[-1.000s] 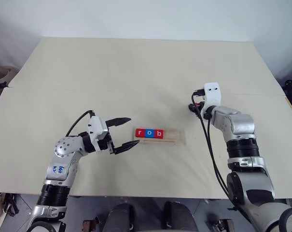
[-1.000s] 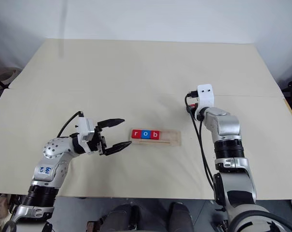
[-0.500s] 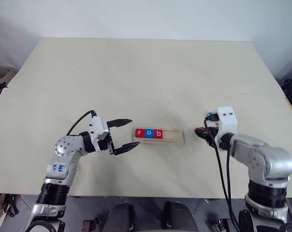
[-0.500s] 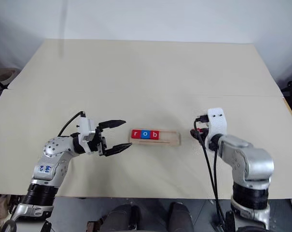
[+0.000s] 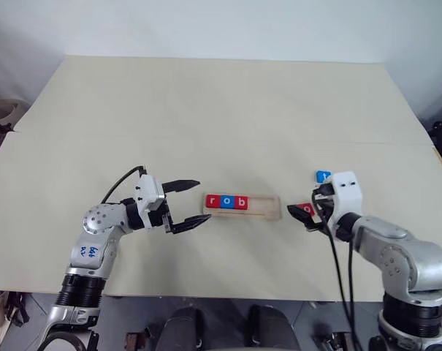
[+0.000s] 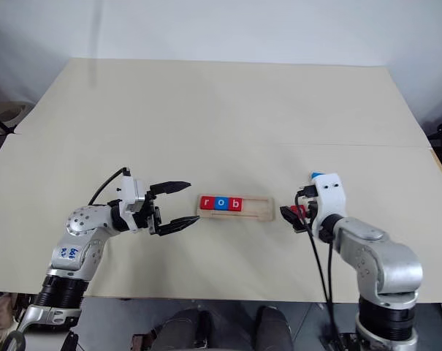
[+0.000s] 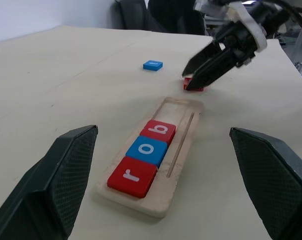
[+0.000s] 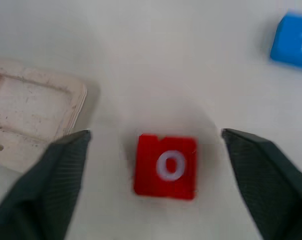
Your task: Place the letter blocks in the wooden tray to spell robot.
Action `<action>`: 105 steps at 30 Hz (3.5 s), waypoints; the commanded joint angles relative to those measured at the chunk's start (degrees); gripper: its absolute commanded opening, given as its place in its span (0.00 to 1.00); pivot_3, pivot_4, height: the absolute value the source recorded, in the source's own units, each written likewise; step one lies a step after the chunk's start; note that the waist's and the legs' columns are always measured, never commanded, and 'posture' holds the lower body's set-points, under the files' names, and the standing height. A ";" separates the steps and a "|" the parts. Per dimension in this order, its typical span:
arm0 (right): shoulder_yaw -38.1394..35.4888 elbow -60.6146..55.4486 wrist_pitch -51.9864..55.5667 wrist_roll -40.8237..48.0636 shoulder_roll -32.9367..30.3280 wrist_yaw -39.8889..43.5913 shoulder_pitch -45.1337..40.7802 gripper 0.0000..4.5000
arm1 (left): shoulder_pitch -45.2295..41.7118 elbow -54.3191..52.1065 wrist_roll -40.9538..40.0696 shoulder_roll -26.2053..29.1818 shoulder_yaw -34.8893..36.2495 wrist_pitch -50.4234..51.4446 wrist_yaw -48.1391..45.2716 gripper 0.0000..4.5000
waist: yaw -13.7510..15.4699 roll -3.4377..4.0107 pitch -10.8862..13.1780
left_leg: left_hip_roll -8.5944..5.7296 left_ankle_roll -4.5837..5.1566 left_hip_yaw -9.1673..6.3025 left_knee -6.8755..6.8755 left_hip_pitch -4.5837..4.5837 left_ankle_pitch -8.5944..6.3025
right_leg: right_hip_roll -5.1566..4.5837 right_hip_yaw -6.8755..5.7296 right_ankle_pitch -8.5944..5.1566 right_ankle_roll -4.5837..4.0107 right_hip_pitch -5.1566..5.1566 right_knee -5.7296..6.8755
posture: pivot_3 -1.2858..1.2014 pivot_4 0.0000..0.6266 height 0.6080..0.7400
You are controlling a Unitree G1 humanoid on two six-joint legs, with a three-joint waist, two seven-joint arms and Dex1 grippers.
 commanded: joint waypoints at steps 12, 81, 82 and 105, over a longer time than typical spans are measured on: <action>8.51 32.05 -57.52 -4.77 -23.07 49.19 -1.93 0.99 | 1.03 -3.03 -1.71 2.12 0.57 -0.11 -3.23 1.00 | -0.13 -0.06 0.03 | 0.01 -0.01 0.04 -0.05 0.09 0.01 | 0.04 -0.04 0.02 0.05 0.14 -0.18 | 0.52 0.24 1.00; 22.60 41.35 -53.61 -12.78 -12.75 54.61 -22.26 1.00 | 2.93 -7.14 -1.19 2.19 -0.09 0.63 -0.24 1.00 | -0.01 -0.04 0.04 | 0.03 -0.02 -0.06 0.26 0.00 0.01 | 0.00 -0.10 0.02 0.04 0.15 0.01 | 0.52 0.24 1.00; 21.60 40.66 -53.70 -12.37 -13.31 54.20 -21.19 1.00 | 2.92 -7.09 -1.20 2.20 -0.08 0.63 -0.25 1.00 | -0.03 -0.04 0.04 | 0.03 -0.02 -0.05 0.26 0.00 0.01 | 0.00 -0.10 0.02 0.04 0.15 0.01 | 0.52 0.24 1.00; 26.17 42.71 -53.49 -15.17 -9.59 48.70 -21.01 0.01 | 1.23 -5.55 -1.00 1.77 -0.47 0.69 -0.84 1.00 | 0.02 -0.04 0.04 | 0.03 -0.02 -0.05 0.27 0.00 0.01 | 0.01 -0.08 0.02 0.04 0.15 0.02 | 0.52 0.24 1.00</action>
